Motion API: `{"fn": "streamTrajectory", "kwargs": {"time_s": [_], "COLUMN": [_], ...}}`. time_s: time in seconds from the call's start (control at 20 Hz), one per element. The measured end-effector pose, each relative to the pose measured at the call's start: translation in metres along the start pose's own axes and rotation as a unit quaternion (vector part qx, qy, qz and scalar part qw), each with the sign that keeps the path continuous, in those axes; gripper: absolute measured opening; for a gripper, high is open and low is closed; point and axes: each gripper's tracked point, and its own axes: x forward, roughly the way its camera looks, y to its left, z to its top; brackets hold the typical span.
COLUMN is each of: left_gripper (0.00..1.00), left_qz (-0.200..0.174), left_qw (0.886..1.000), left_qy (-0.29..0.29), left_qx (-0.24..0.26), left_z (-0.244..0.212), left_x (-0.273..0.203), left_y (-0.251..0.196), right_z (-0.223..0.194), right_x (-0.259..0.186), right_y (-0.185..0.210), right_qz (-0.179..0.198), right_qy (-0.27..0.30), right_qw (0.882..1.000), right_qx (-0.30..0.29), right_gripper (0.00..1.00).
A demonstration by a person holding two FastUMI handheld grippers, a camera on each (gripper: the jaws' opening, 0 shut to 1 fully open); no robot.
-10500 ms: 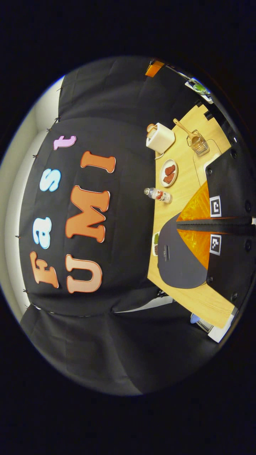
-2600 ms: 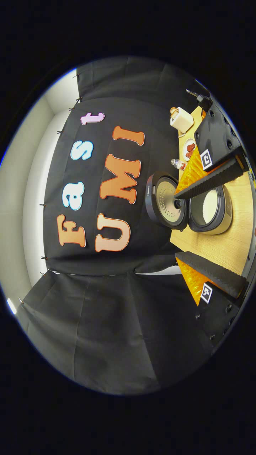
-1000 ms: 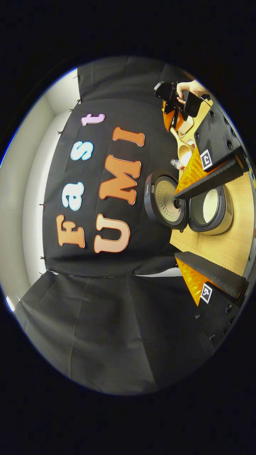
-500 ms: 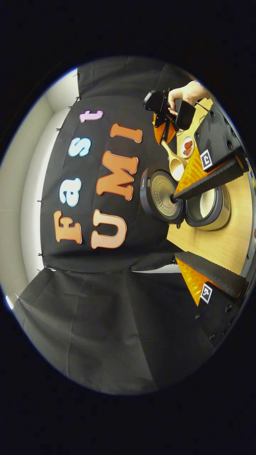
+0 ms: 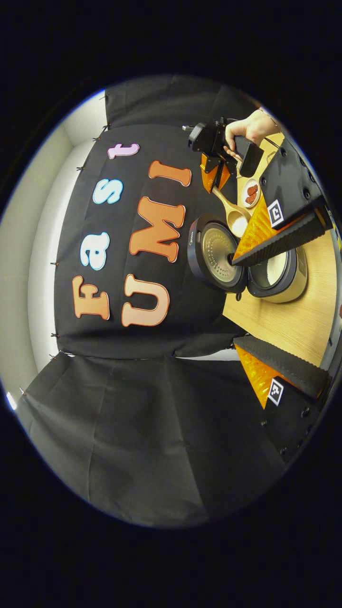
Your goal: Close the left gripper, press the button to open the rice cooker; take a wooden spoon from the chopstick holder with the right hand, scoop a spoonful of rice and pour it into the rice cooker, then put the wooden spoon back into the chopstick holder.
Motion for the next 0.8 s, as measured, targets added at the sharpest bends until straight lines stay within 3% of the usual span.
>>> {"fn": "streamTrajectory", "kwargs": {"time_s": [0.45, 0.8], "left_gripper": [0.99, 0.99], "left_qz": [0.001, 0.006], "left_qw": [1.0, 1.0], "left_qy": [0.0, 0.0], "left_qx": [0.003, 0.001], "left_z": [-0.001, -0.002], "left_x": [-0.004, -0.005], "left_y": [0.001, 0.007], "right_z": [-0.006, -0.012], "right_x": [-0.001, -0.005], "right_y": [0.004, 0.022], "right_qz": [0.002, 0.024], "right_qy": [-0.003, -0.001], "right_qw": [0.998, 0.996], "right_qx": [-0.056, -0.088], "right_gripper": [0.13, 0.13]}}
